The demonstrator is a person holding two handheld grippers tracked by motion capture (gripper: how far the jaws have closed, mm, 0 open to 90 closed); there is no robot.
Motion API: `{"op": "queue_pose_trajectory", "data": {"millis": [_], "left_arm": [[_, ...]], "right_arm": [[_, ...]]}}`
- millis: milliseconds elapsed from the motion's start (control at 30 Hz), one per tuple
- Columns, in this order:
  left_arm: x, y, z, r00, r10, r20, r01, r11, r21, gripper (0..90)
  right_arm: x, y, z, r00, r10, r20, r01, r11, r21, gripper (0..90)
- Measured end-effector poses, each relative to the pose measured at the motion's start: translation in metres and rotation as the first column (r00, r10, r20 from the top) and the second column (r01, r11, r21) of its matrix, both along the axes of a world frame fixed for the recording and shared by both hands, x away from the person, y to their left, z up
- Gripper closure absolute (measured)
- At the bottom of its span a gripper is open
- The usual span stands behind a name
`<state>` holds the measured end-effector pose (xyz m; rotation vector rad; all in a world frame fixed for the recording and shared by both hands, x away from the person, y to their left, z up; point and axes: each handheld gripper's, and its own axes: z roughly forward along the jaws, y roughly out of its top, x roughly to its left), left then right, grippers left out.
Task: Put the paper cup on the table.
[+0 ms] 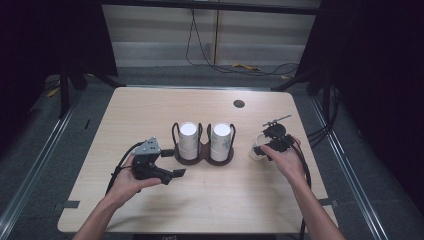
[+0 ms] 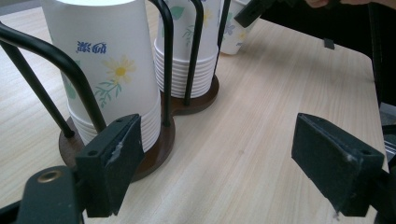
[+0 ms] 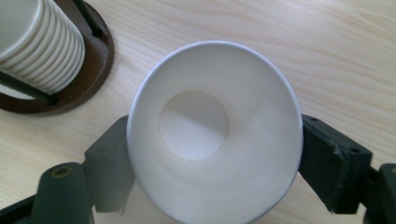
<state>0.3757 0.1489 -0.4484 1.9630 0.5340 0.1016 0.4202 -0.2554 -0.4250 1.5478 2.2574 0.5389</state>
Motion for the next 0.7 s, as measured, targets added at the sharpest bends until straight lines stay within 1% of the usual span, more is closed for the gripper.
{"op": "queue_pose_trajectory", "data": {"millis": [33,67,133,233,367,400,500,533,567,633,700], "left_arm": [[0.0,0.0,0.0,1.0,0.001,0.0,-0.001,1.0,-0.001,16.6],[0.0,0.001,0.0,1.0,0.002,0.0,-0.002,1.0,-0.005,16.6],[0.0,0.002,0.0,1.0,0.006,0.003,-0.006,1.0,-0.006,16.7],[0.001,0.003,0.0,0.9999,0.015,0.005,-0.015,0.9999,-0.007,16.7],[0.0,0.004,0.0,0.9999,0.015,0.006,-0.015,0.9999,-0.007,16.7],[0.0,0.004,0.0,0.9999,0.015,0.005,-0.015,0.9999,-0.007,16.7],[0.0,0.004,0.0,0.9999,0.013,0.005,-0.013,0.9999,-0.003,16.7],[0.0,0.003,0.0,0.9999,0.012,0.004,-0.012,0.9999,-0.003,16.7],[0.0,0.004,0.0,0.9999,0.012,0.005,-0.012,0.9999,0.001,16.7],[-0.001,0.003,0.0,0.9999,0.011,-0.001,-0.011,0.9999,-0.002,16.8],[0.0,0.004,0.0,0.9997,0.016,-0.021,-0.016,0.9999,-0.002,17.9]], "right_arm": [[0.0,-0.001,-0.001,1.0,-0.007,0.005,0.007,1.0,0.012,19.0],[0.001,-0.002,-0.003,0.9995,-0.021,0.023,0.02,0.999,0.035,18.9],[0.002,-0.004,-0.006,0.9997,-0.01,0.024,0.008,0.997,0.082,18.7],[0.002,-0.005,-0.009,0.9991,-0.018,0.038,0.014,0.996,0.087,17.5],[-0.001,-0.006,-0.013,0.9986,-0.017,0.049,0.012,0.995,0.102,17.3],[-0.002,-0.007,-0.014,0.9987,-0.012,0.049,0.007,0.994,0.109,17.3],[-0.005,-0.009,-0.019,0.9988,-0.023,0.044,0.018,0.993,0.114,17.3],[-0.006,-0.01,-0.02,0.9991,-0.018,0.038,0.014,0.993,0.116,17.3],[-0.007,-0.011,-0.021,0.9988,-0.02,0.044,0.015,0.993,0.119,17.3],[-0.009,-0.012,-0.023,0.9983,-0.021,0.054,0.015,0.992,0.124,17.3],[-0.013,-0.014,-0.025,0.9983,-0.027,0.051,0.019,0.99,0.14,17.3]]}}
